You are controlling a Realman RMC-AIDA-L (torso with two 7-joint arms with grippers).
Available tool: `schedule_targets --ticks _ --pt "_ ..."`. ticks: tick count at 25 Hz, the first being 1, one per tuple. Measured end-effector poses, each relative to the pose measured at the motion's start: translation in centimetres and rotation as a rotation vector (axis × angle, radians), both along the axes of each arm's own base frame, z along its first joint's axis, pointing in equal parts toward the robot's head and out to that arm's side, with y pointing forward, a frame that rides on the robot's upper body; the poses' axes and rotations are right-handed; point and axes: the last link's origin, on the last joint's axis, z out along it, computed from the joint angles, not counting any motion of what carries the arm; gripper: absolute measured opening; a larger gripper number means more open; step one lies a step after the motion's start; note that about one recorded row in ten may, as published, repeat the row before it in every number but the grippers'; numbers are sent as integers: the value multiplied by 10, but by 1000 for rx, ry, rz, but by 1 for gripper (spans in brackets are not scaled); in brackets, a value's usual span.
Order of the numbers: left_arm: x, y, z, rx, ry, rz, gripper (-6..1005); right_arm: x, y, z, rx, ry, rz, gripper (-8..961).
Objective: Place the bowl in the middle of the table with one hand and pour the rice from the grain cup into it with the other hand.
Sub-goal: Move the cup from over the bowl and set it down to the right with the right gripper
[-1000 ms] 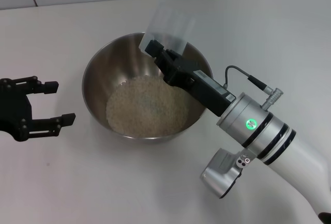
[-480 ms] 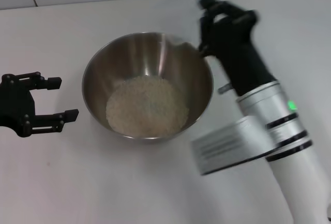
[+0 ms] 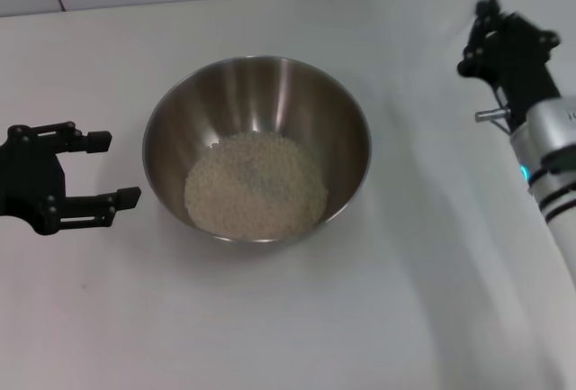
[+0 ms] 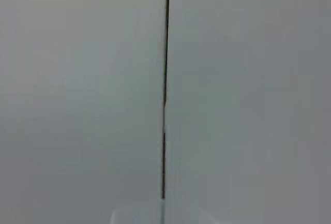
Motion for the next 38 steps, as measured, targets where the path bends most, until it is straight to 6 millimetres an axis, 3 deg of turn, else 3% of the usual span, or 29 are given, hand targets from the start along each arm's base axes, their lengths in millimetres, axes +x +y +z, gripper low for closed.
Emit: schedule_targets --ticks 4,9,23,31,34,38 --pt "0 0 -1 -2 -2 0 791 3 20 -13 -176 -3 -16 2" --pt "2 0 -2 -6 -1 -4 791 -1 30 -26 -293 -40 -16 3" --pt "3 1 -4 -11 1 -8 793 3 26 -37 -361 -76 -42 8" --pt "3 2 -5 -14 0 -10 792 10 15 -41 -374 -53 -64 268" --pt "3 2 -5 -16 -1 -8 792 17 -1 -42 -360 -4 -78 408" --pt "3 2 -5 -18 -2 -9 792 25 -16 -40 -333 45 -94 497"
